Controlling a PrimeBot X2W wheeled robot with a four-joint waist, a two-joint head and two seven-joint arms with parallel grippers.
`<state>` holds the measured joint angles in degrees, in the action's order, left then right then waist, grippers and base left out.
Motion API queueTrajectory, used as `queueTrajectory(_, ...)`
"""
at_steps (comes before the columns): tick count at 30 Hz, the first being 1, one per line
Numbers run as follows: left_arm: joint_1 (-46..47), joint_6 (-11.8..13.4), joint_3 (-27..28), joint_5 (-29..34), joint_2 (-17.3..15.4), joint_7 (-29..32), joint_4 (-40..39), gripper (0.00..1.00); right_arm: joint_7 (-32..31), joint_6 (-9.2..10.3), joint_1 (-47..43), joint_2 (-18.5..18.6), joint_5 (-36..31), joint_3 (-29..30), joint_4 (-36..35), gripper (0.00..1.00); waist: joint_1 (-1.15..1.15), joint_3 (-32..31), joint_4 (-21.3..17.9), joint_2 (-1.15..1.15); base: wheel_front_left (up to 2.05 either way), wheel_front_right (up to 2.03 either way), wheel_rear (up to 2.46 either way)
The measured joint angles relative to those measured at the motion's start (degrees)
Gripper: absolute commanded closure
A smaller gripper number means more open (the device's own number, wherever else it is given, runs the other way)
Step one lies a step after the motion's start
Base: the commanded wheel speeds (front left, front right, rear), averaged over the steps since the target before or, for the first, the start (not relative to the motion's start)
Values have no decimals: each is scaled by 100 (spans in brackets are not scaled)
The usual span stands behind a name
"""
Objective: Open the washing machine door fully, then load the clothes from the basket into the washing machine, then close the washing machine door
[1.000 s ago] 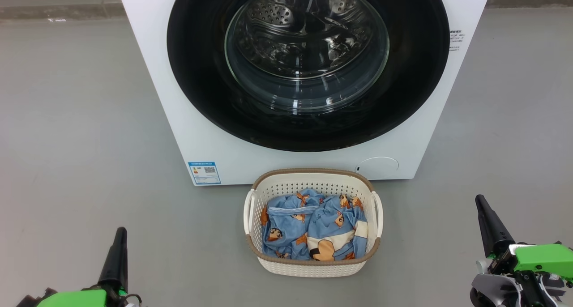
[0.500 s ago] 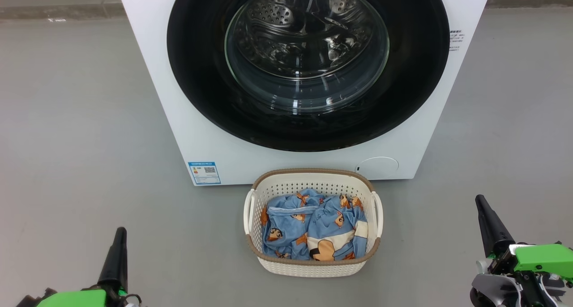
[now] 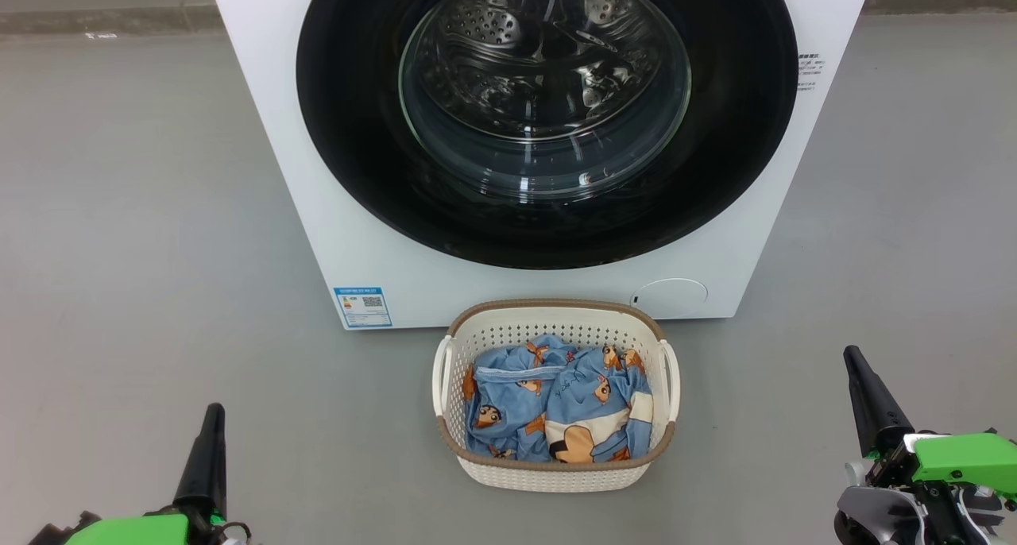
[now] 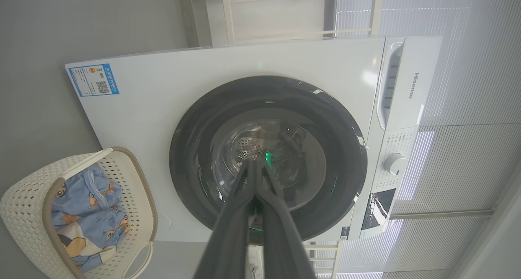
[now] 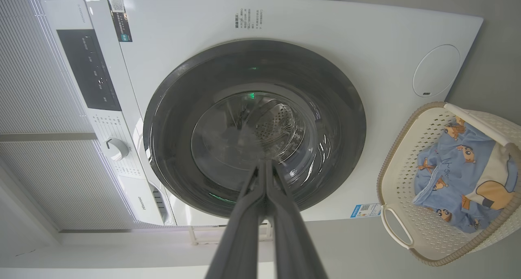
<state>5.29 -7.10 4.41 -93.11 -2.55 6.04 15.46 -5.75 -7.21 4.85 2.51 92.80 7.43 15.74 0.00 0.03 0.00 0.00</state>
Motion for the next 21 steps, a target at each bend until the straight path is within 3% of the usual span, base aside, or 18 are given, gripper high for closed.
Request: queueTrajectory(21, 0, 0, 3, 1, 1, 1, 0, 100, -32, 0, 0, -2, -7, 4, 0, 100, 0, 0, 0, 0, 0, 0, 0)
